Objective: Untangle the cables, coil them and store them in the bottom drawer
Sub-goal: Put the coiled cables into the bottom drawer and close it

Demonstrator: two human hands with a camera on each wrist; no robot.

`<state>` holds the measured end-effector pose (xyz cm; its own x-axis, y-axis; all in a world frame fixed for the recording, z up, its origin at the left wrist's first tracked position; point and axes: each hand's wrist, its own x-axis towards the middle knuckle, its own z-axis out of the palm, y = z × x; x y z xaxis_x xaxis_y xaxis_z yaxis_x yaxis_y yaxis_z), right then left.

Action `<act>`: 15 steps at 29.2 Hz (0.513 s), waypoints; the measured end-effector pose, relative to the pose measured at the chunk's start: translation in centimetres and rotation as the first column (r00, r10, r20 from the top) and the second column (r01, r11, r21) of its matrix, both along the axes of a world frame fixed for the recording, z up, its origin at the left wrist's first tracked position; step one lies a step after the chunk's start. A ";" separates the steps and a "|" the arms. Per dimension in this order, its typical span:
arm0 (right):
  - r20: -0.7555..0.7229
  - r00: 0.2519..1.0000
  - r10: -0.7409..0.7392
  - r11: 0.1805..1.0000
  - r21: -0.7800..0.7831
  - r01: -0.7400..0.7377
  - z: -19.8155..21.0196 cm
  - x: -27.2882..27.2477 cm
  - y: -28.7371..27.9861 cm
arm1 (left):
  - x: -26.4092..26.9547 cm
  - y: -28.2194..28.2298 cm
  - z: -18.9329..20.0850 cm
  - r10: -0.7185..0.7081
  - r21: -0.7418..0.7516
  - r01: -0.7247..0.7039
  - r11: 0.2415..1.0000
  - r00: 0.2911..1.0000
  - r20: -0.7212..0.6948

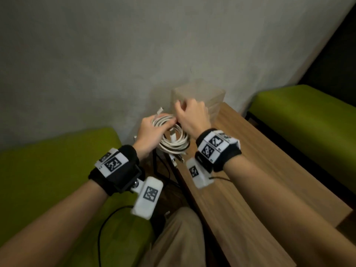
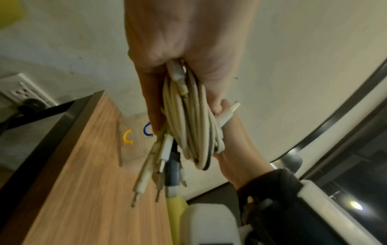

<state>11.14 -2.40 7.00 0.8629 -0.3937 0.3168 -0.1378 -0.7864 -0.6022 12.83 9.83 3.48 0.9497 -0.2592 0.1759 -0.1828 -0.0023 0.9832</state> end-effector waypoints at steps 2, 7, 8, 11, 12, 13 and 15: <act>0.001 0.998 -0.055 0.982 -0.180 0.054 0.0 1.6 -1.3 | 0.4 0.2 -0.3 0.026 -0.019 -0.026 0.999 1.000 -0.017; -0.328 0.941 -0.078 0.905 -0.420 -0.071 -3.5 5.0 -4.7 | 0.2 0.3 -1.3 0.019 0.018 -0.018 1.000 0.999 -0.032; -0.360 0.929 -0.085 0.906 -0.416 -0.078 -4.2 5.3 -5.1 | 0.3 0.4 -1.6 0.022 0.022 -0.022 1.000 0.999 -0.026; -0.184 0.983 -0.014 0.921 -0.385 -0.059 -5.3 5.7 -6.5 | 0.7 0.4 -2.3 0.034 0.013 -0.034 0.999 0.999 -0.023; -0.081 0.996 0.036 0.931 -0.359 -0.063 -5.5 5.6 -7.0 | 0.8 0.3 -2.4 0.033 0.004 -0.033 0.999 0.999 -0.026; -0.012 0.997 0.082 0.943 -0.322 -0.081 -5.5 5.3 -7.5 | 0.7 0.2 -2.4 0.023 -0.005 -0.024 1.000 0.999 -0.030; 0.031 0.988 0.151 0.952 -0.275 -0.137 -5.6 4.1 -8.6 | 0.5 -0.1 -2.4 -0.018 0.004 0.018 1.000 0.999 -0.034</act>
